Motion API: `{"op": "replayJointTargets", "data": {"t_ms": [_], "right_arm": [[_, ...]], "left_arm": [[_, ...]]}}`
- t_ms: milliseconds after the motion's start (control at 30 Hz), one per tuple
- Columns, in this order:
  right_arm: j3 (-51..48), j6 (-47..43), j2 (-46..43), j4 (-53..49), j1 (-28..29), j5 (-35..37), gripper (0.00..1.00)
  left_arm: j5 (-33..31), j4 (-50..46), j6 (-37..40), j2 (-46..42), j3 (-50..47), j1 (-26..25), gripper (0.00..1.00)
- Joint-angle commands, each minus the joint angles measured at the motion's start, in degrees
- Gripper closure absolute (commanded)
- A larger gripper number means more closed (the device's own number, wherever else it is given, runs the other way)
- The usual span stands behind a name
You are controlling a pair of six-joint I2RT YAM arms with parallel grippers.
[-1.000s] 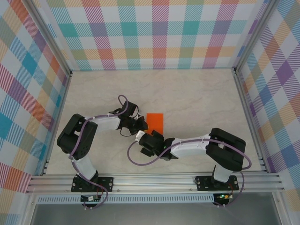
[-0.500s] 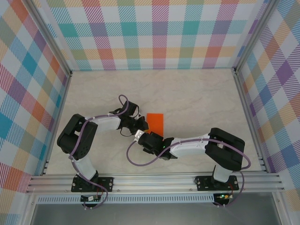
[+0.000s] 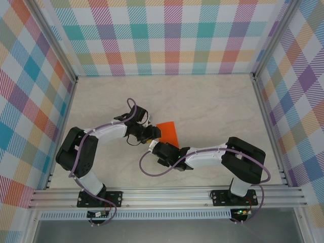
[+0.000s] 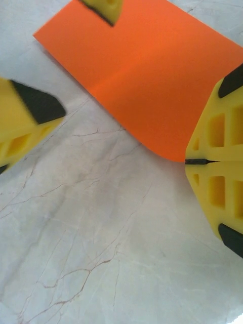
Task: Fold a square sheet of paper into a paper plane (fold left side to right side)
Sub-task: Third fold the triangle at the center of the table.
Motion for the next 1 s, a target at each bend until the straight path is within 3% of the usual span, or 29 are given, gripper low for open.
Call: {"op": "replayJointTargets", "data": {"t_ms": [0,133,267,467,967], "right_arm": [[-0.5,3.3,-2.2,-0.7,-0.3,-2.2,1.00],[-0.4,4.2,-2.4,-0.7,-1.0,-3.3,1.00],[0.1,4.7,-2.0,-1.5,-1.0,-3.5,1.00],[0.5,5.5,-1.8,-2.0,-1.1,-4.0,1.00],[1.6,9.7,-3.2,-4.6,-5.7,-16.7,1.00]], "left_arm": [[0.9,-4.2,4.1,-1.1,2.5,1.8,0.61],[6.5,-0.8,5.3,3.8,7.2,1.6,0.80],[8.8,-2.0,7.7,12.2,15.3,0.4,0.87],[8.9,-3.4,8.8,23.2,24.5,-1.4,0.94],[4.1,-6.6,11.8,31.4,27.6,-3.0,0.98]]}}
